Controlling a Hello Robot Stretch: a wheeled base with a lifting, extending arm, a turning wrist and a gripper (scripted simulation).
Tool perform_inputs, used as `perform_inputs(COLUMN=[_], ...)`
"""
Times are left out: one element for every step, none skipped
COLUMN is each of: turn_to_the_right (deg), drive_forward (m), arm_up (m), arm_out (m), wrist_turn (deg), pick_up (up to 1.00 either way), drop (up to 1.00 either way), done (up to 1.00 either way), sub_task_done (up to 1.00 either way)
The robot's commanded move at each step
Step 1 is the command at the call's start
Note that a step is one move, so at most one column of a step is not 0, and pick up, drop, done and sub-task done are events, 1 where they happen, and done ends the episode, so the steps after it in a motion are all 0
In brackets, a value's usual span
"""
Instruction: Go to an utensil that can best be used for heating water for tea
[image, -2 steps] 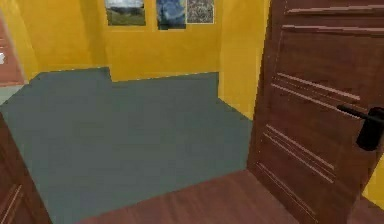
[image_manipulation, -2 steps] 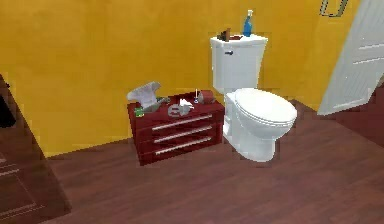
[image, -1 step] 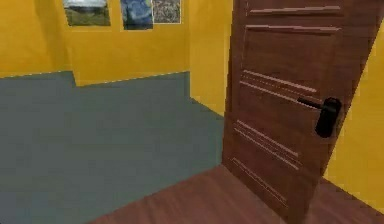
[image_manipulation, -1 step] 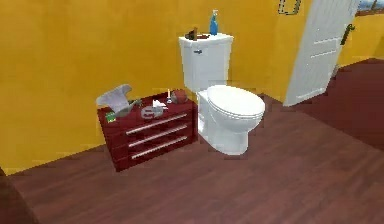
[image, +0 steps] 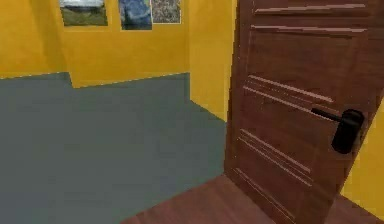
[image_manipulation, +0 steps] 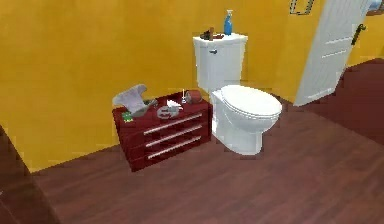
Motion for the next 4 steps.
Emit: perform_inputs(turn_to_the_right=[-30.0,0.0,0.0,-21.0], drive_forward=[0.00,1.00,0.50,0.00], arm_up=[0.00,0.00,0.00,0.00], arm_out=[0.00,0.00,0.00,0.00], wrist_turn=[0.0,0.0,0.0,0.0], pick_up=[0.00,0.00,0.00,0.00], drop=[0.00,0.00,0.00,0.00], done=[0.00,0.00,0.00,0.00], sub_task_done=[0.00,0.00,0.00,0.00])
